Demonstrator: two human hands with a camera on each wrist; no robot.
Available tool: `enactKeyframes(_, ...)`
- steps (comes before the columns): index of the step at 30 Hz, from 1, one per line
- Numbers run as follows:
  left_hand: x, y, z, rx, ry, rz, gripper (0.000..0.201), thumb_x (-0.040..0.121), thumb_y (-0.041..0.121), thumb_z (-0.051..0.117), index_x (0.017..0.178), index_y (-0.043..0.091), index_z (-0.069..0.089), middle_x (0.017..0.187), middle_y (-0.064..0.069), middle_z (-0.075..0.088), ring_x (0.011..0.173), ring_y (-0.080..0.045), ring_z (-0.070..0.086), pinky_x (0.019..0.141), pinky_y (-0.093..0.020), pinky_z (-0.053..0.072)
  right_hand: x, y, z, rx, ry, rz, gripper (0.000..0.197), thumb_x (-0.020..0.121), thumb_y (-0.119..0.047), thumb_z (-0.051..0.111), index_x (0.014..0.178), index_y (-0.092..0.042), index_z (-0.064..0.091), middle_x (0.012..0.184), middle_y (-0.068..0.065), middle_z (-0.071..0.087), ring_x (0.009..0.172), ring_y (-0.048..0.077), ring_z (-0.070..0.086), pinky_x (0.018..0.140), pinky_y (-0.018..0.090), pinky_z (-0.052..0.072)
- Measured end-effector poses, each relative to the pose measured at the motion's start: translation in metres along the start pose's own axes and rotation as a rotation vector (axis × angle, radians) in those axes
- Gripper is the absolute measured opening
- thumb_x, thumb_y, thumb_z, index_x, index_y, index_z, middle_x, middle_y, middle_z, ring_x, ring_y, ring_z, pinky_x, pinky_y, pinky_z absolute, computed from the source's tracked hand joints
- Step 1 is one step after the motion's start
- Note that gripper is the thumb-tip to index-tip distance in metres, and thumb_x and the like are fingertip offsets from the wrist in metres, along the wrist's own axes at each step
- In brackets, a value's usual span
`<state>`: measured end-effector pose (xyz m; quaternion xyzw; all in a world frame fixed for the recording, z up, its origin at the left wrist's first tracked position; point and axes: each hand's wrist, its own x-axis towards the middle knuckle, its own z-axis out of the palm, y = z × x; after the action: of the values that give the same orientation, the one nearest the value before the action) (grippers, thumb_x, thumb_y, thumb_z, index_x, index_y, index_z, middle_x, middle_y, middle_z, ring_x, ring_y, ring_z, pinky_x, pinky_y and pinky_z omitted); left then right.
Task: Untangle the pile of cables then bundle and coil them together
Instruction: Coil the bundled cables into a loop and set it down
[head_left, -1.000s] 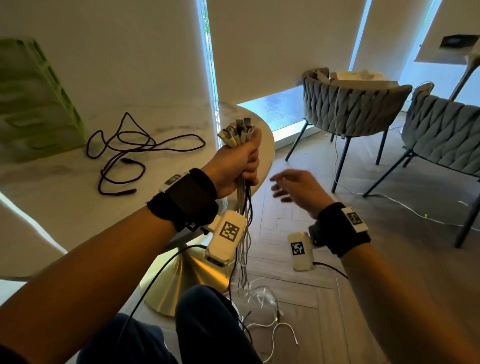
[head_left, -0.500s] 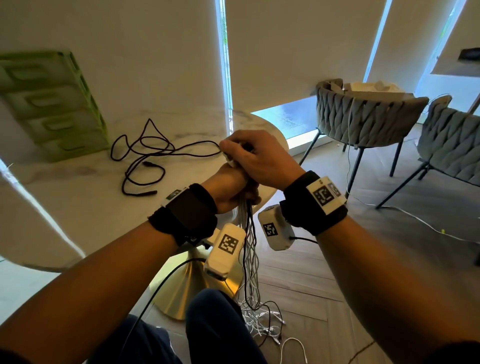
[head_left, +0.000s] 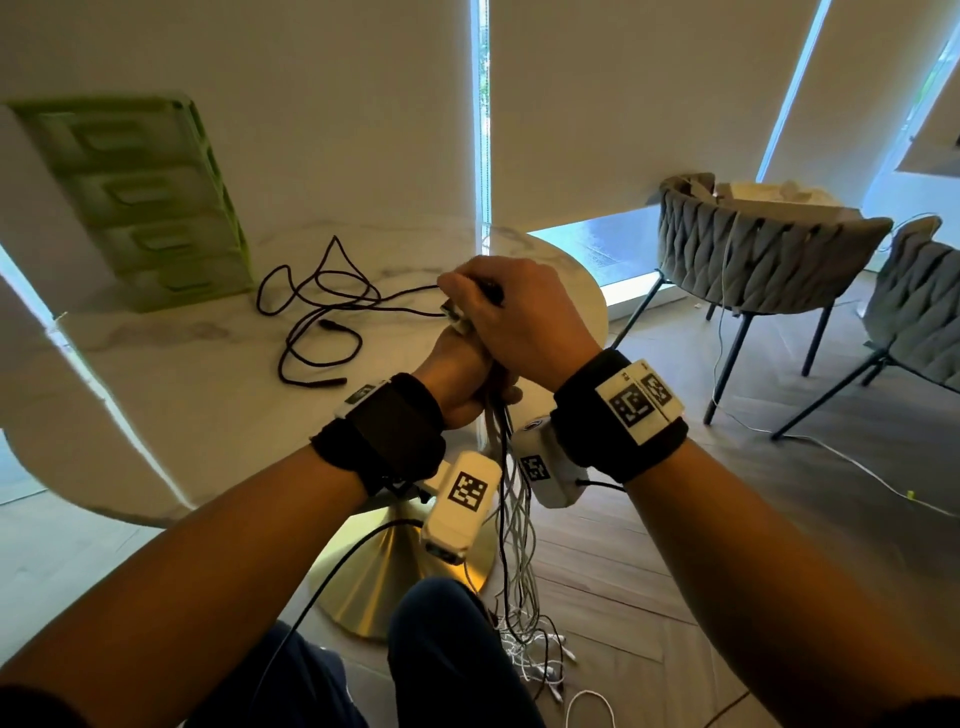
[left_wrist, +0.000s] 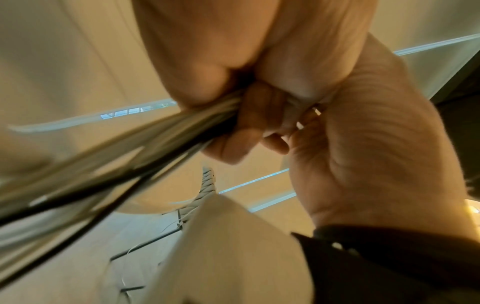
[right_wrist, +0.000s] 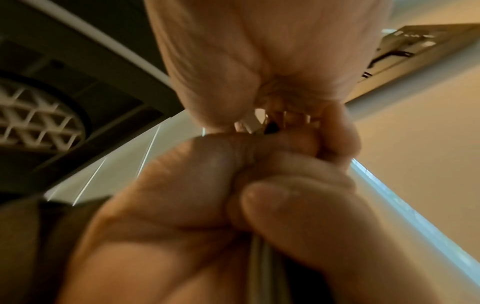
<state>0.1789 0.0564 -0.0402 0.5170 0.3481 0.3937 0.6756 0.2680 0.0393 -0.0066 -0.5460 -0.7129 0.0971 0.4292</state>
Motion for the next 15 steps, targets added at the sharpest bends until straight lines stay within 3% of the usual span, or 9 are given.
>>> enactKeyframes(2, 0.000, 0.005, -0.006, -0.053, 0.007, 0.039, 0.027, 0.101, 0.036, 0.038, 0.095, 0.016, 0.055, 0.073, -0.007, 0.054, 0.061, -0.021, 0.047, 0.056, -0.029, 0.040, 0.000, 0.000, 0.004, 0.204, -0.006, 0.088, 0.044, 0.091, -0.049, 0.055, 0.129, -0.027, 0.053, 0.120, -0.001, 0.060, 0.102, 0.006, 0.056, 0.085, 0.019, 0.043)
enactKeyframes(4, 0.001, 0.013, -0.016, -0.113, 0.033, 0.068, 0.024, 0.096, 0.034, 0.047, 0.093, 0.016, 0.061, 0.084, -0.011, 0.055, 0.071, -0.024, 0.050, 0.066, -0.035, 0.041, -0.004, -0.002, 0.010, 0.427, -0.068, 0.230, 0.053, 0.092, -0.053, 0.049, 0.140, -0.031, 0.038, 0.132, 0.007, 0.055, 0.111, 0.016, 0.059, 0.090, 0.032, 0.052)
enactKeyframes(7, 0.000, 0.025, -0.035, -0.164, 0.005, 0.060, 0.031, 0.094, 0.041, 0.049, 0.079, 0.015, 0.057, 0.070, -0.001, 0.058, 0.064, -0.013, 0.059, 0.058, -0.028, 0.051, -0.014, -0.002, 0.020, 0.663, -0.332, 0.324, 0.036, 0.099, -0.046, 0.042, 0.131, -0.030, 0.040, 0.122, 0.009, 0.060, 0.094, 0.026, 0.068, 0.078, 0.038, 0.059)
enactKeyframes(9, -0.001, 0.033, -0.046, -0.166, -0.019, 0.076, 0.039, 0.097, 0.047, 0.039, 0.084, 0.016, 0.058, 0.059, 0.003, 0.051, 0.055, -0.009, 0.054, 0.052, -0.023, 0.048, -0.018, 0.000, 0.025, 0.693, -0.439, 0.310, 0.034, 0.100, -0.044, 0.042, 0.127, -0.024, 0.043, 0.105, 0.014, 0.066, 0.077, 0.030, 0.068, 0.074, 0.043, 0.059)
enactKeyframes(12, -0.004, 0.043, -0.067, -0.265, -0.029, 0.152, 0.043, 0.100, 0.048, 0.031, 0.103, 0.017, 0.060, 0.051, 0.005, 0.036, 0.046, -0.008, 0.037, 0.051, -0.022, 0.041, -0.019, 0.000, 0.033, 0.599, -0.558, 0.309, 0.032, 0.101, -0.042, 0.040, 0.122, -0.019, 0.048, 0.076, 0.008, 0.063, 0.061, 0.020, 0.058, 0.063, 0.035, 0.054)
enactKeyframes(15, -0.007, 0.047, -0.091, -0.367, -0.012, 0.163, 0.033, 0.102, 0.040, 0.034, 0.111, 0.023, 0.061, 0.054, 0.006, 0.032, 0.047, -0.007, 0.034, 0.050, -0.019, 0.040, -0.019, -0.012, 0.042, 0.459, -0.675, 0.351, 0.036, 0.102, -0.041, 0.036, 0.112, -0.014, 0.057, 0.070, 0.001, 0.051, 0.057, 0.012, 0.045, 0.057, 0.027, 0.045)
